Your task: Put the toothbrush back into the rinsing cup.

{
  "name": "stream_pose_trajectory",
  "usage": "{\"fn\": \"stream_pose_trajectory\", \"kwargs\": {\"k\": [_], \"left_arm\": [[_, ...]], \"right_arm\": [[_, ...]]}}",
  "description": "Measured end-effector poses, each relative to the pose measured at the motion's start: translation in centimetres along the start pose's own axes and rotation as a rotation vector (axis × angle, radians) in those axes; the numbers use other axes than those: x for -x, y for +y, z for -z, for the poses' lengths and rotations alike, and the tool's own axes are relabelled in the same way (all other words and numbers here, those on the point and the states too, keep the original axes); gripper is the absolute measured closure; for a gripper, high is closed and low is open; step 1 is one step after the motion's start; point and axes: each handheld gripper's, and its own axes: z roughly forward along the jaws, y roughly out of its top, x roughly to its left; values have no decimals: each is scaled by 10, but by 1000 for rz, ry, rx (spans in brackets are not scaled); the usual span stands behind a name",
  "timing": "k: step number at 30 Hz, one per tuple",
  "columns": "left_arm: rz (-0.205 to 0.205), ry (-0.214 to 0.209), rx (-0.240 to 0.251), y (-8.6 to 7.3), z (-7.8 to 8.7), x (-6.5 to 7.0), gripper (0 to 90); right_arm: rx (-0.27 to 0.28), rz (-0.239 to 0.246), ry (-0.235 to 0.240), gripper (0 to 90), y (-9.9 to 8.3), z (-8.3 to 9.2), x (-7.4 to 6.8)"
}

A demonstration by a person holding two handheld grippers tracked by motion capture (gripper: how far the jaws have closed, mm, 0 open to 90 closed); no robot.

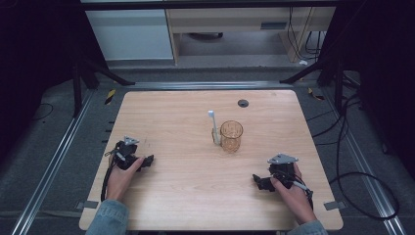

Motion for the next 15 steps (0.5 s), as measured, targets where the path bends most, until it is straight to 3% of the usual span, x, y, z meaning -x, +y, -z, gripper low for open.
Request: {"fn": "stream_pose_trajectory", "kwargs": {"k": [5, 8, 15], "left_arm": [[-3, -8, 8, -2, -3, -1, 31], [-8, -11, 45, -5, -5, -2, 15], [3, -4, 39, -5, -5, -2, 0]], "right_arm": [[0, 0, 0, 3, 0, 0, 0], [0, 0, 0, 3, 0, 0, 0], [0, 1, 0, 4, 0, 0, 0]]}}
